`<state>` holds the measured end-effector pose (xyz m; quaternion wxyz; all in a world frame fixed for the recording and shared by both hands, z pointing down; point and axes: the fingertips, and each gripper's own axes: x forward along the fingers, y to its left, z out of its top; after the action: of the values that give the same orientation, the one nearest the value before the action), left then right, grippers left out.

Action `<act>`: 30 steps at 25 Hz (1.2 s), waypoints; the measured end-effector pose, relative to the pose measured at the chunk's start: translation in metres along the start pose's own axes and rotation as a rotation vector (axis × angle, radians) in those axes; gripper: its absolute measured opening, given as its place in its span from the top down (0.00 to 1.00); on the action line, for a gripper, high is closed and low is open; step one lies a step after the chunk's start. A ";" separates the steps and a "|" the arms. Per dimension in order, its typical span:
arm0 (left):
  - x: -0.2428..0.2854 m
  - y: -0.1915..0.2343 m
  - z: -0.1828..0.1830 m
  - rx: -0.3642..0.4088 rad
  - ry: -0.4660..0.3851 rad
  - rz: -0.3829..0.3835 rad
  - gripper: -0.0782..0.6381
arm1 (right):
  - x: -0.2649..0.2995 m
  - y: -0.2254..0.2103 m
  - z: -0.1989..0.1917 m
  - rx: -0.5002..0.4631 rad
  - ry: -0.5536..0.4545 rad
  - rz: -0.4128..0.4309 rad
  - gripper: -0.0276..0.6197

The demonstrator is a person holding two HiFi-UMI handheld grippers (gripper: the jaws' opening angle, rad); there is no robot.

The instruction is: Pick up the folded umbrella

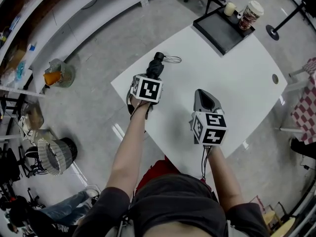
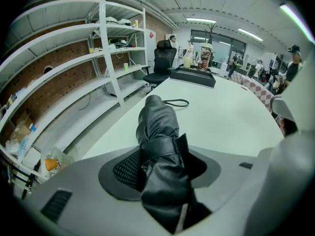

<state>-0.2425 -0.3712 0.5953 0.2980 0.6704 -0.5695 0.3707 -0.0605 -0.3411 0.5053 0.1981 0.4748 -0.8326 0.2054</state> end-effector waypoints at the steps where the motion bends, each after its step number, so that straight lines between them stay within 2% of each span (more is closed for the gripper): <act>1: 0.000 -0.002 -0.001 0.005 0.000 -0.009 0.56 | 0.000 0.002 -0.001 -0.001 0.000 0.003 0.93; 8: -0.007 -0.022 -0.003 0.144 -0.027 -0.012 0.57 | -0.006 0.010 -0.002 0.003 -0.005 0.013 0.93; 10: -0.010 -0.030 -0.004 0.161 -0.037 -0.024 0.58 | -0.009 0.008 -0.001 0.003 -0.007 0.009 0.93; 14: -0.018 -0.049 -0.004 0.154 -0.079 -0.063 0.58 | -0.016 0.000 0.001 0.005 -0.018 -0.008 0.93; 20: -0.036 -0.079 0.005 0.092 -0.180 -0.135 0.58 | -0.027 -0.007 0.002 0.011 -0.034 -0.023 0.93; 30: -0.077 -0.114 0.023 0.141 -0.313 -0.174 0.58 | -0.054 -0.019 0.011 0.022 -0.081 -0.050 0.93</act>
<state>-0.1326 -0.3286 0.5207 0.1890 0.7859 -0.5214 0.2735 -0.0203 -0.3176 0.4705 0.1640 0.5056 -0.8255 0.1899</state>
